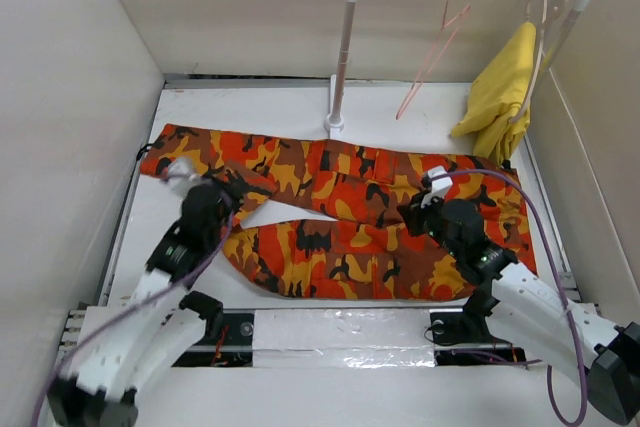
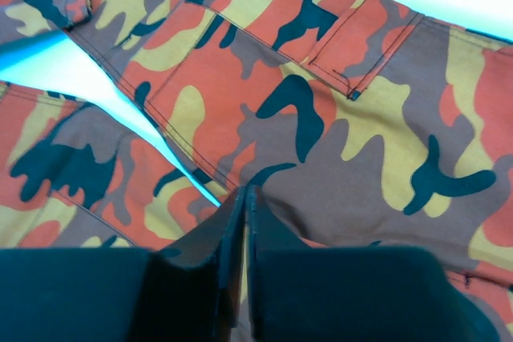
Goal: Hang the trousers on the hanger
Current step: Fold the trousers at the center of the board.
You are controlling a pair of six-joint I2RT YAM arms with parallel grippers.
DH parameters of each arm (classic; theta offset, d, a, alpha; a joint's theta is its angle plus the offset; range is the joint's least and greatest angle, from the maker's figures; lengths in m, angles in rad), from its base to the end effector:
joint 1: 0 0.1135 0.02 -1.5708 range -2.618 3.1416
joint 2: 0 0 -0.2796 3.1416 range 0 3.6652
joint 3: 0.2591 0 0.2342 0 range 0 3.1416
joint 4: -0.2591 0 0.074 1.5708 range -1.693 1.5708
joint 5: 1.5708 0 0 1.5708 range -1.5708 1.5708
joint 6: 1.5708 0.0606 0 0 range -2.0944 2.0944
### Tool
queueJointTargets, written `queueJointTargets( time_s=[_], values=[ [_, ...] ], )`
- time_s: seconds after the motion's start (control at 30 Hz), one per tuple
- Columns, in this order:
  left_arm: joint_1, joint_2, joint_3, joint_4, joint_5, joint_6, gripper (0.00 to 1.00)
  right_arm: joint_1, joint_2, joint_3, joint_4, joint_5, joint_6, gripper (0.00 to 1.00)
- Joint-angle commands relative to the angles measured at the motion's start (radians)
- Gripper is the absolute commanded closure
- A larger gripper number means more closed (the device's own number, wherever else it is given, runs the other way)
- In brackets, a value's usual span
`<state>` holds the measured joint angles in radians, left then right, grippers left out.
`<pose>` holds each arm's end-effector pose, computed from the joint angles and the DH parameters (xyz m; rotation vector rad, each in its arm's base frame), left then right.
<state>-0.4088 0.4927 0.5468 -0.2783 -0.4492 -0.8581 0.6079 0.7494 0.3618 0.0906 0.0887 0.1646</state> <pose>0.1223 -0.0243 0.2893 -0.7095 1.6554 -0.5103 0.1476 0.0961 0.2346 -0.3550 1.8575 0.4490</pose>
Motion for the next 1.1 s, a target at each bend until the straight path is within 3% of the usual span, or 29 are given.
queueJointTargets(
  time_s=[0.0,0.03,0.1,0.17,0.27,0.3,0.4,0.63,1.07],
  values=[
    [-0.065,0.32,0.109,0.108,0.206,0.23,0.74,-0.01,0.01,0.002,0.063,-0.007,-0.01,0.96],
    [-0.105,0.454,0.137,0.094,0.192,0.244,0.77,-0.01,0.014,0.002,0.063,-0.013,-0.01,0.98],
    [-0.192,0.559,0.233,0.062,0.066,0.258,0.87,-0.01,0.016,0.003,0.061,-0.009,-0.01,0.99],
    [-0.274,0.69,0.293,-0.008,-0.031,0.252,0.88,-0.01,0.01,0.005,0.058,0.005,-0.008,0.98],
    [-0.274,0.806,0.358,-0.051,-0.081,0.261,0.77,-0.01,-0.002,0.003,0.047,0.0,-0.007,0.91],
    [-0.274,0.823,0.357,-0.052,-0.124,0.263,0.59,-0.01,-0.013,0.002,0.046,-0.001,-0.007,0.89],
    [-0.274,0.894,0.355,-0.012,-0.149,0.275,0.43,-0.01,-0.03,-0.004,0.058,0.009,-0.005,0.83],
    [-0.248,1.092,0.415,0.036,-0.189,0.341,0.44,-0.01,-0.039,-0.006,0.055,-0.009,-0.007,0.79],
    [-0.191,1.244,0.492,0.048,-0.233,0.355,0.56,-0.01,-0.041,-0.004,0.047,-0.032,-0.01,0.79]
  ],
)
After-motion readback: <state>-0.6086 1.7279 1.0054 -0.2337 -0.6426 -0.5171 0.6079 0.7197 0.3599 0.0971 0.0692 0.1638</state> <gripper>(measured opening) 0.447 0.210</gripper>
